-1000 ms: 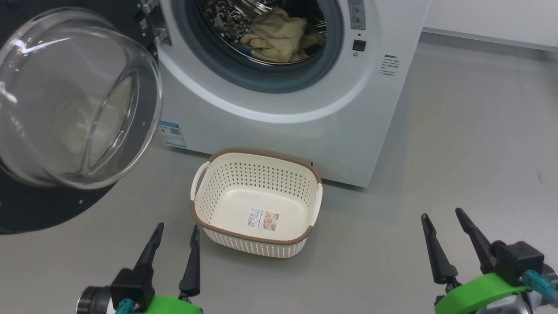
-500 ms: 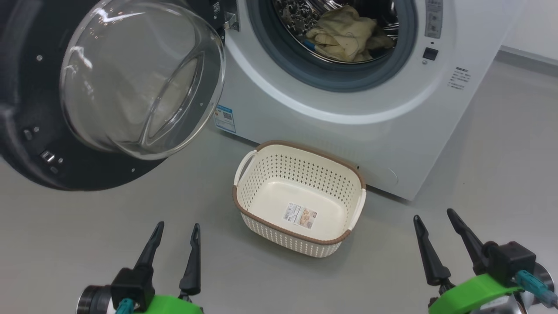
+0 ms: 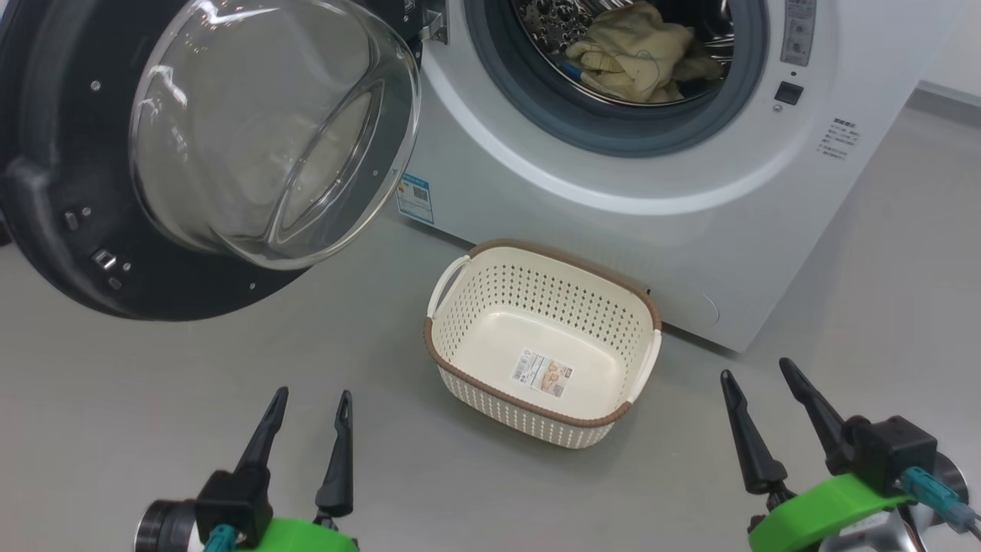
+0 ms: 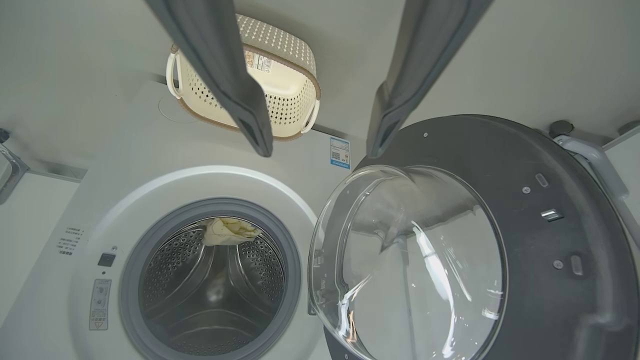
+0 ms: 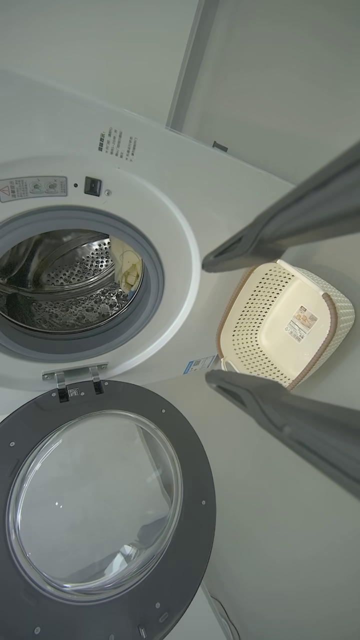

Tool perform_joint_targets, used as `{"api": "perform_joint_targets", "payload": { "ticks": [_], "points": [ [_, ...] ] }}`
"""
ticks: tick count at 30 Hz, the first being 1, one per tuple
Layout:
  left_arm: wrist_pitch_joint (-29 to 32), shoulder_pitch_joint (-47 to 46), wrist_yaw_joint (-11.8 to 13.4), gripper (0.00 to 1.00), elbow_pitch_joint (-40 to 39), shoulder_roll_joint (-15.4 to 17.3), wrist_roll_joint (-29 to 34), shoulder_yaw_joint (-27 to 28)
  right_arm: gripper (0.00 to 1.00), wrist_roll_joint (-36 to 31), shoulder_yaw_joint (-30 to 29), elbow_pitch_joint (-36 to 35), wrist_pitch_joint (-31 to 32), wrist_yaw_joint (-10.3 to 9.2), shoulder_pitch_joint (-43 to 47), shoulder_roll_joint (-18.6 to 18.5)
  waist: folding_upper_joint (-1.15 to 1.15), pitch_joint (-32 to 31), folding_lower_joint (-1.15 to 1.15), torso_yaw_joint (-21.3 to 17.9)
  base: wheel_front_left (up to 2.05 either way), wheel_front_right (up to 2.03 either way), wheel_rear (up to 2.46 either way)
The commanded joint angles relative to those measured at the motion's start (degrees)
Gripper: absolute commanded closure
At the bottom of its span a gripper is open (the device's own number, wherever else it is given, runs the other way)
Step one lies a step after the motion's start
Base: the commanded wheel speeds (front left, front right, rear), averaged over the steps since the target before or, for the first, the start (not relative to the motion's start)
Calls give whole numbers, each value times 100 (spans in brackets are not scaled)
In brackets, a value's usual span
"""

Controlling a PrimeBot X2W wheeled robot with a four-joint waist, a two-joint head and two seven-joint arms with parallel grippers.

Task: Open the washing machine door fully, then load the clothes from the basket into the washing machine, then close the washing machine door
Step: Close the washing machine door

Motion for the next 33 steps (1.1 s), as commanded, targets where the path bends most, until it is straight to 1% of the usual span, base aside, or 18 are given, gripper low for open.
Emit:
{"api": "perform_joint_targets", "payload": {
  "ticks": [1,16,18,19,20,21,22,27,29,33],
  "points": [
    [-69,-314,944,0,-197,50,44,262,0,9,138,-172,-51,21,-273,-61,0,-13,0,-24,0,0,0],
    [-79,-313,821,0,-219,20,51,297,0,15,122,-164,-54,21,-255,-61,0,-61,0,-107,0,0,0],
    [-80,-311,812,8,-228,16,59,304,0,7,121,-175,-50,21,-257,-61,0,-52,0,-115,0,0,0],
    [-80,-309,804,25,-233,13,59,307,0,6,120,-179,-49,21,-257,-61,0,-51,0,-119,0,0,0],
    [-80,-307,790,54,-238,8,52,311,0,5,117,-182,-47,21,-256,-61,0,-51,0,-123,0,0,0],
    [-81,-304,779,65,-241,7,48,316,0,4,114,-185,-46,21,-254,-61,0,-51,0,-127,0,0,0],
    [-81,-305,759,100,-249,3,39,318,0,6,111,-188,-45,21,-251,-61,0,-50,0,-131,0,0,0],
    [-82,-319,676,100,-270,-8,15,343,0,1,102,-206,-39,21,-250,-61,0,-36,0,-142,0,0,0],
    [-82,-329,592,100,-342,-55,-38,386,0,-2,89,-213,-37,21,-248,-61,0,-31,0,-138,0,0,0],
    [-82,-271,278,100,-577,-248,-375,584,0,-11,62,-224,-31,21,-241,-61,0,-17,0,-118,0,0,0]
  ]
}}
